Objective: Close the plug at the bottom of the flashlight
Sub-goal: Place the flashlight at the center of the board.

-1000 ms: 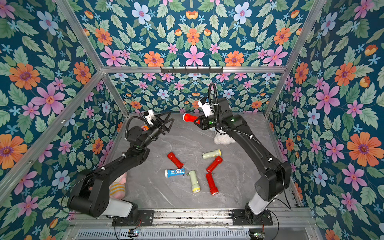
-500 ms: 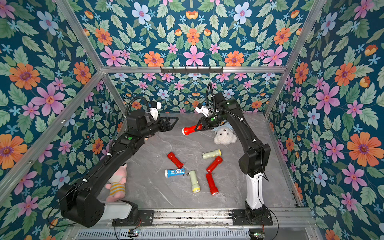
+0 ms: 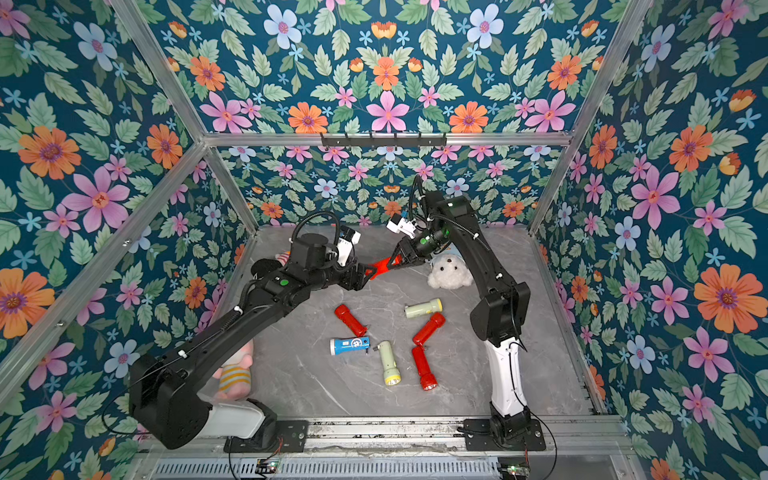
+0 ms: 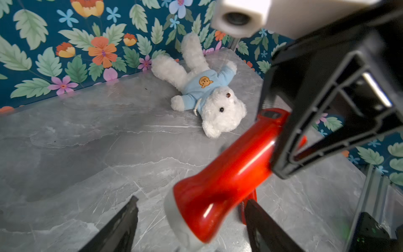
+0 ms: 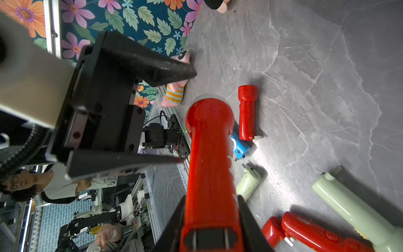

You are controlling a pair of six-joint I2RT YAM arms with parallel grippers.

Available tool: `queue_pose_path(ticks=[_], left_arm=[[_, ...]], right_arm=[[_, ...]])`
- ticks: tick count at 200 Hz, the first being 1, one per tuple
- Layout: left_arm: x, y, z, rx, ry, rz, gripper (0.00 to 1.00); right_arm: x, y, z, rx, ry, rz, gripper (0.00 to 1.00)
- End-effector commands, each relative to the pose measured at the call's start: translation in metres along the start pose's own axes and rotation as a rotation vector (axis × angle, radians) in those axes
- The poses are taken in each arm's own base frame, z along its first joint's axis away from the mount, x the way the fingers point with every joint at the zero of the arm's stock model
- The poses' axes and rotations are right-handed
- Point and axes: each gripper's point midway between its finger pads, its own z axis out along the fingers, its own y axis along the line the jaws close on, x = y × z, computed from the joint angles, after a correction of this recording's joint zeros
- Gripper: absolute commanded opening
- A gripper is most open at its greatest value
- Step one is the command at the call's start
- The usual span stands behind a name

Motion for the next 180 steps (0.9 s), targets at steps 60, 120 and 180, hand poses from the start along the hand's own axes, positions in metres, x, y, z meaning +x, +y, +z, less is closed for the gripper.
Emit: queue_pose_path(ticks=[60,120,180], left_arm=[[0.031,-0.026,0.027,-0.059,0.154,0.207,0.81],[0.044,-0.026,0.034,-0.078,0.207,0.237,0.39],[0.034,-0.011,0.028,-0.182,0.146,0.19,0.1]], right_arm=[[0.011,0.017,0.015,-0.087,0.053,-0.013,0.0],[0.014,0.032,0.018,-0.101,0.059,-0.052,0.0],[0.008,0.03,0.017,-0.122,0.044,-0.036,0.08]])
